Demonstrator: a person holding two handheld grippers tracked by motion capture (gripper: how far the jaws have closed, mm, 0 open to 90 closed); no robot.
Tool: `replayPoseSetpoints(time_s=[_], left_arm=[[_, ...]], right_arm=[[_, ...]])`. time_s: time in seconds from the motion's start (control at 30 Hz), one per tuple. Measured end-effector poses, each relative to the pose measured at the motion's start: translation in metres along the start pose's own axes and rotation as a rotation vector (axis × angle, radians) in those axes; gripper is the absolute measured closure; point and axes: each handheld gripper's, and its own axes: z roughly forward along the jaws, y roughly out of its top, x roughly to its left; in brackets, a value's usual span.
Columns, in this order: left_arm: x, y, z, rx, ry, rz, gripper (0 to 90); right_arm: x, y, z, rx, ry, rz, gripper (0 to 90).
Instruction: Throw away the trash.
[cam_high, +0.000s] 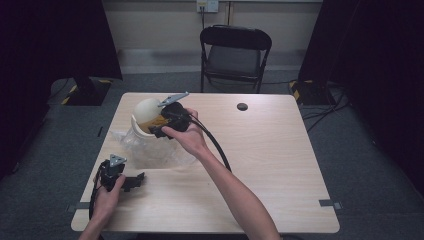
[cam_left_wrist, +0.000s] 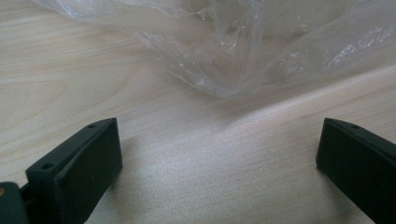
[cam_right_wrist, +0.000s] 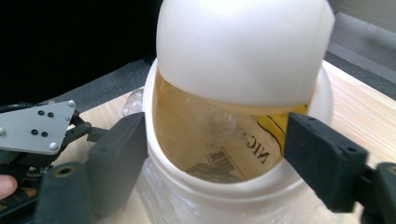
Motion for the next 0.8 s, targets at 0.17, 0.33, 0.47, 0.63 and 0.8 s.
replayPoseSetpoints(time_s=[0.17,0.33,0.47,0.63,0.8], left_arm=[[0.000,0.000,0.000,0.001,0.000,0.001,0.0],[0.000,0.000,0.000,0.001,0.000,0.001,0.0],[0.000,0.000,0.000,0.001,0.000,0.002,0.0],[0.000,0.000,0.000,0.002,0.000,0.002,0.0],[0.000,0.000,0.000,0.001,0.000,0.001,0.0]], right_arm=[[-0.006,-0.005,-0.008,-0.009,-0.025,0.020,17.2],[-0.013,-0.010,-0.014,-0.012,-0.045,0.040,14.8],[-0.017,-0.016,-0.024,-0.020,-0.056,0.060,15.8],[-0.021,-0.022,-0.034,-0.026,-0.077,0.073,15.6],[-0.032,-0.035,-0.038,-0.030,-0.091,0.113,15.6]])
